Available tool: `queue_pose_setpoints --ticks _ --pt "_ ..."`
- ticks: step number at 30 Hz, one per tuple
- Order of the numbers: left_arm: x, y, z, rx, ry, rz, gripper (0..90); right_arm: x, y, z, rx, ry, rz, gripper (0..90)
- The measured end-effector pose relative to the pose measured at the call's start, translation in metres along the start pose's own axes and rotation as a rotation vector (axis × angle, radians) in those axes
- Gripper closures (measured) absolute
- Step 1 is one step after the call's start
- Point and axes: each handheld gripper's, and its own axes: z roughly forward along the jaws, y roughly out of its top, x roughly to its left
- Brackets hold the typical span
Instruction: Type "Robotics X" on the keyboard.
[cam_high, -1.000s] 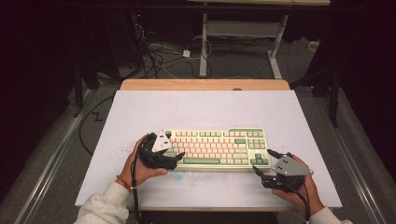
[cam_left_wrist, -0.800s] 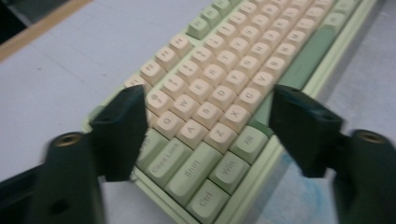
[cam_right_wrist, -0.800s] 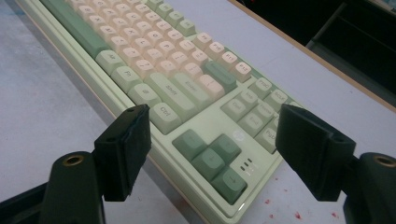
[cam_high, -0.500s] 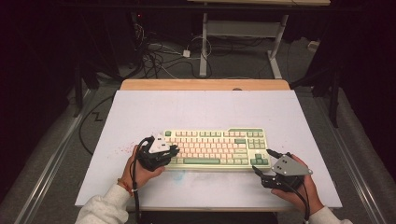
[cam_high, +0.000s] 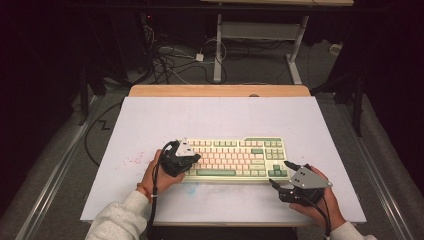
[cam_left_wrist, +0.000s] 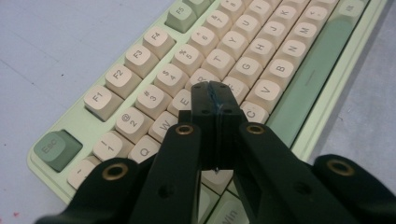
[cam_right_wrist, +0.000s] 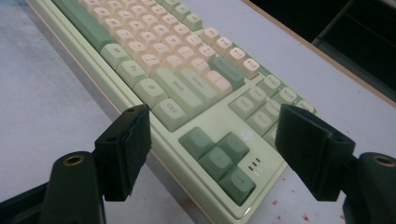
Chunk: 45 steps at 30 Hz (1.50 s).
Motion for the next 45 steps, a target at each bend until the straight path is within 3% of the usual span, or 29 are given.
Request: queue_pose_setpoints --ticks 4,8,10,18,30,45 --pt "0.003 -0.001 0.0 0.009 0.011 -0.004 87.5 0.0 0.0 0.0 0.003 -0.002 -0.002 27.2" --pt "0.001 -0.002 0.008 0.064 0.013 0.016 87.6 0.001 0.0 0.001 0.007 -0.001 -0.008 27.2" --pt "0.001 -0.001 0.007 0.06 0.014 0.023 87.7 0.001 0.0 0.001 0.008 0.0 -0.008 27.2" --pt "-0.008 0.008 -0.013 -0.035 -0.001 0.045 87.7 0.0 0.0 0.0 0.007 -0.006 -0.003 27.3" --pt "-0.025 0.009 -0.014 -0.015 -0.043 0.105 87.7 0.0 0.0 -0.002 0.0 -0.009 -0.003 27.2" --pt "-0.034 0.007 -0.008 0.009 -0.065 0.124 87.6 -0.001 0.0 -0.002 0.0 -0.008 -0.001 27.3"
